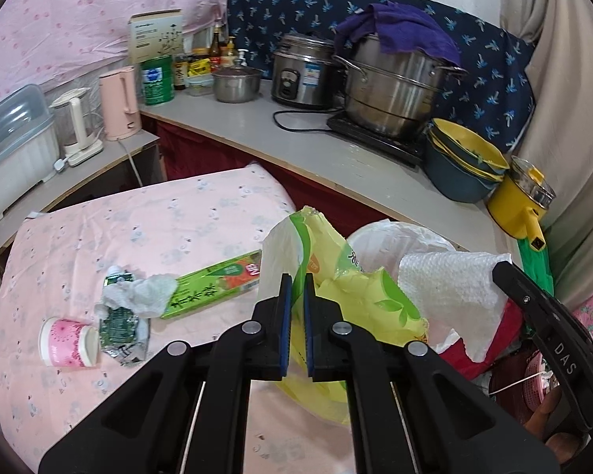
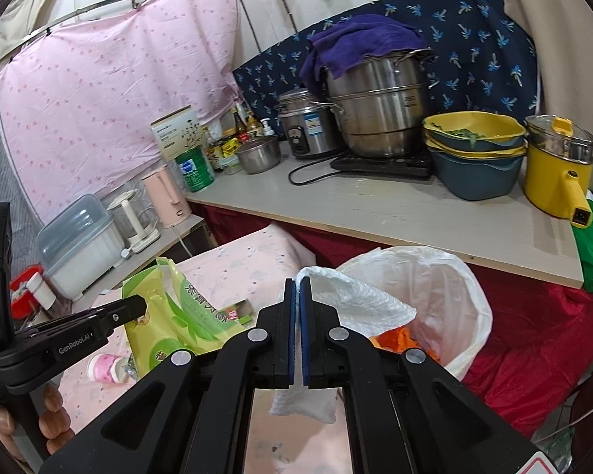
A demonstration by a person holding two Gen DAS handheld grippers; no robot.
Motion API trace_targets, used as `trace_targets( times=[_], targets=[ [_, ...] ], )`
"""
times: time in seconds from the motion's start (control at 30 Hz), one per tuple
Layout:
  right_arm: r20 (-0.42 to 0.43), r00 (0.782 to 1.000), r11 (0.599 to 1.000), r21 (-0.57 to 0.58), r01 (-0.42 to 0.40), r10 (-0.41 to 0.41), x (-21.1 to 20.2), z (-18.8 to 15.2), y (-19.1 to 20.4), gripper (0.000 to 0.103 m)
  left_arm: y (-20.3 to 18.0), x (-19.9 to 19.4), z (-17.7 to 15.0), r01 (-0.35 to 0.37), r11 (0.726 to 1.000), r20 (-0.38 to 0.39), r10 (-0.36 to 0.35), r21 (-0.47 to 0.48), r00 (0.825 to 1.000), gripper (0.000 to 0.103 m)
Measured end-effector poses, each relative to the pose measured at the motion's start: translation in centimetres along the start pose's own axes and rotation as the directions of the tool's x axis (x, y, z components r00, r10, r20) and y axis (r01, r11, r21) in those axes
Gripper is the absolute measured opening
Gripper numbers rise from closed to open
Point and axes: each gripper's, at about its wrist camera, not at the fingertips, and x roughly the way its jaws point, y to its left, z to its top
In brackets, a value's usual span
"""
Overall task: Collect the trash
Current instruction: 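Carry the wipe pack and tissue over the bin and open both grippers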
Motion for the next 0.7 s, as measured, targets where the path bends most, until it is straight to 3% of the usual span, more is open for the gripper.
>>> trace_targets(
  times=[0.5,0.7],
  targets=[
    [0.043,0.992,0.985,0.131,0.116,-0.123,-1.4,1.1,-9.0,0.002,-8.3,6.5,1.7,0.054,0.993,-0.060,-0.048,0.108,0.997,0.005],
    [0.033,0.988,0.977,0.152,0.147,-0.153,-0.6,1.3,-10.8,0.002,-11.1,9.7,2.4,0.095,0.987,-0.089,-0.084,0.127,0.992,0.006]
  ],
)
